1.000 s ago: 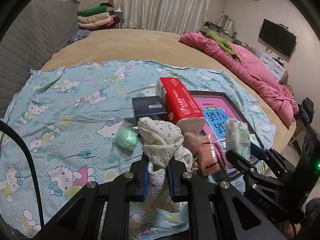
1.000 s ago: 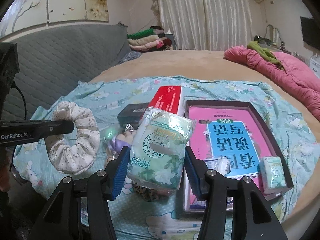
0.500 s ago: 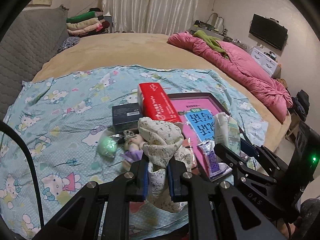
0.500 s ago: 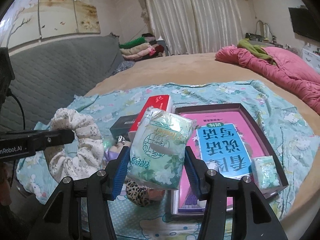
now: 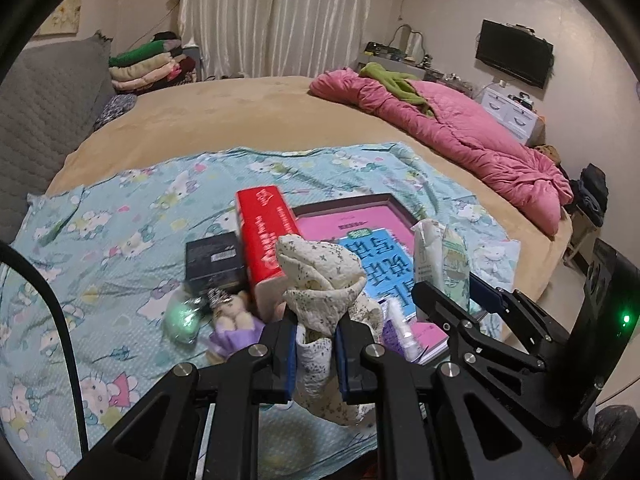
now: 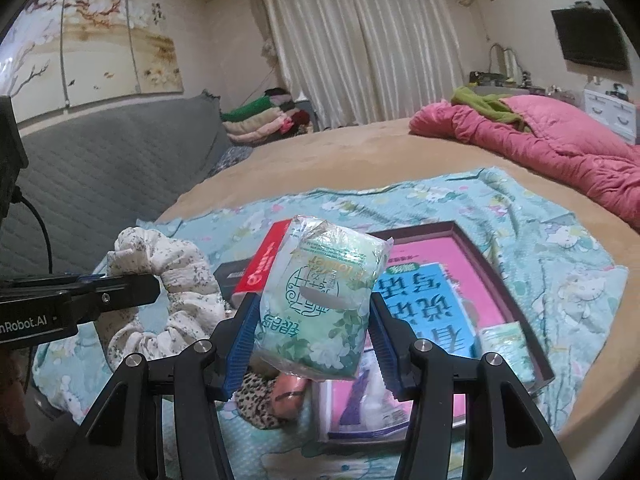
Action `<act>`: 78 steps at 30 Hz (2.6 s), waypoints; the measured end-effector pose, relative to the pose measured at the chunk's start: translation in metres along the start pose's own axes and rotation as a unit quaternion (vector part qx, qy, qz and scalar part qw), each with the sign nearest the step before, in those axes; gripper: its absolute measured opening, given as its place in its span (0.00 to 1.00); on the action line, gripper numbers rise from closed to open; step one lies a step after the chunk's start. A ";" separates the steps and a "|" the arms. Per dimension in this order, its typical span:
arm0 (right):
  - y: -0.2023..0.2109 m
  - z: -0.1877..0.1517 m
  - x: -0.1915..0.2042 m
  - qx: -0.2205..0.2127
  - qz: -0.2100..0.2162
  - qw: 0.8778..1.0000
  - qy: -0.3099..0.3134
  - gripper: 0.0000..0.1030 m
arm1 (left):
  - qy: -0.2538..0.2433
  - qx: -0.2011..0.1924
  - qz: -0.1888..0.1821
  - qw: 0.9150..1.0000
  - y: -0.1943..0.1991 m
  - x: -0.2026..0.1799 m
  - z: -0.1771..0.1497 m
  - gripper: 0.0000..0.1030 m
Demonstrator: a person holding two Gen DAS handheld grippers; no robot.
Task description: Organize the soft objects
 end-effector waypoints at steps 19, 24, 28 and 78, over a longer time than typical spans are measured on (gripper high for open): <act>0.014 -0.001 -0.072 -0.020 -0.074 0.996 -0.048 0.53 | -0.042 0.002 -0.029 0.999 -0.024 -0.068 0.011 0.15; 0.015 -0.008 -0.090 -0.016 -0.086 0.994 -0.067 0.53 | -0.045 0.009 -0.031 0.998 -0.033 -0.078 0.012 0.15; 0.017 -0.011 -0.098 -0.018 -0.095 0.992 -0.077 0.53 | -0.044 0.012 -0.032 0.998 -0.038 -0.082 0.013 0.15; -0.032 -0.063 -0.137 0.102 -0.097 0.985 -0.098 0.53 | -0.056 0.139 -0.037 0.988 -0.180 -0.103 -0.050 0.15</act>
Point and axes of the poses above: each gripper's, at about its wrist camera, not at the fingertips, and y roughly against the way its jaws point, x to its left, z to its top, the point moved 7 cm from there along -y, roughly the way its jaws point, and after that the axes turned 13 degrees about y, right-handed, at the moved point
